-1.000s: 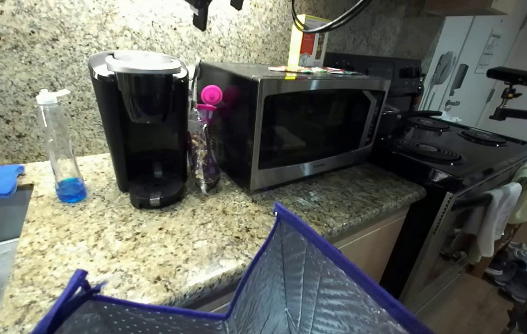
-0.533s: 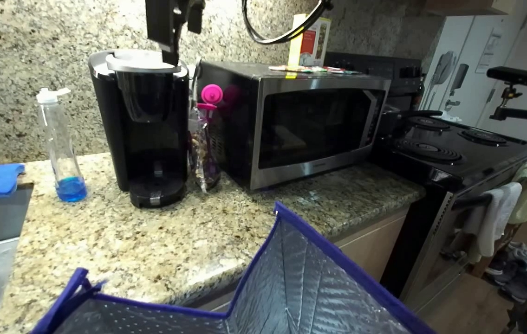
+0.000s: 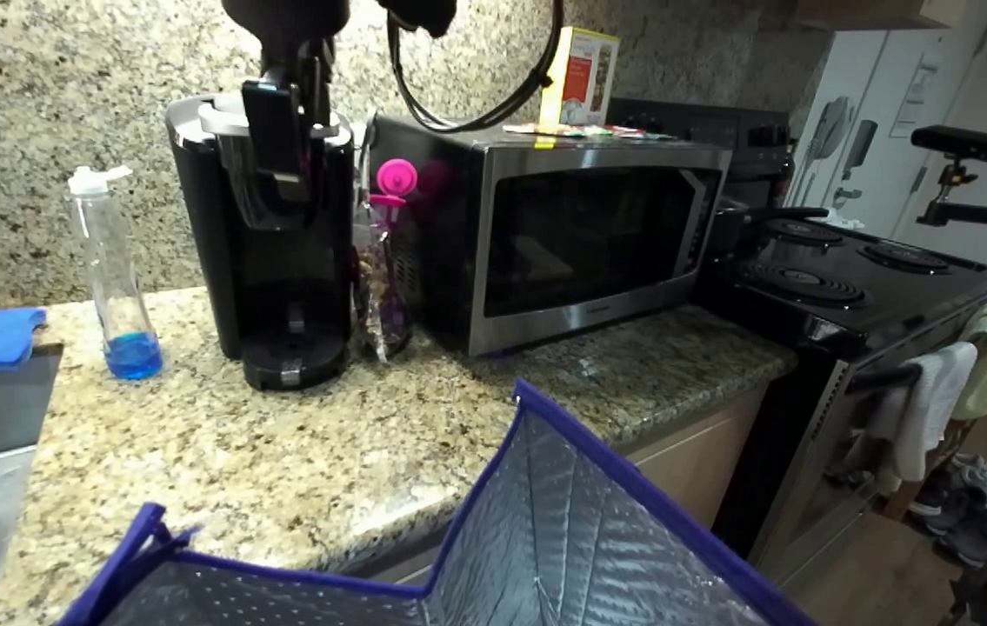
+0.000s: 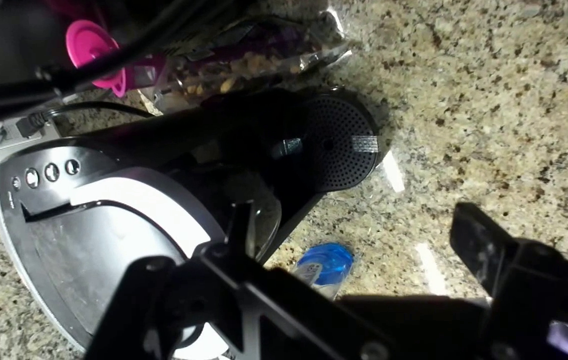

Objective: Close the microwave door, remove the pink object from the top of the microwave, open the coffee maker

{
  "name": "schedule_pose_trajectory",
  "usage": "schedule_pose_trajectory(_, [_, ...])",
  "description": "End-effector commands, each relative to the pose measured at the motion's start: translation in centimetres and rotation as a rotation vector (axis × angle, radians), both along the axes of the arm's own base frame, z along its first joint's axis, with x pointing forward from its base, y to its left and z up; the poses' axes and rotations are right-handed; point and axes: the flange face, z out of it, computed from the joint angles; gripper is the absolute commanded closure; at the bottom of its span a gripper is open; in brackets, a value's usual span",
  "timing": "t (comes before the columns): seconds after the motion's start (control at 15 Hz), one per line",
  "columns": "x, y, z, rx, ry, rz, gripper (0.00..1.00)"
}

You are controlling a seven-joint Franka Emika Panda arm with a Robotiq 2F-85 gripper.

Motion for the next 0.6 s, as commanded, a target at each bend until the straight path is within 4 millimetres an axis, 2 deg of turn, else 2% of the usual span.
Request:
schedule_pose_trajectory(0.0, [0.1, -0.1, -0.1, -0.056, -0.037, -0.019, 0.00])
schedule_pose_trajectory(0.27, [1.1, -0.7, -0.8, -0.161, -0.066, 0.034, 0.00])
schedule_pose_trajectory(0.53, [2.0, 0.2, -1.3, -0.223, -0.089, 0.193, 0.00])
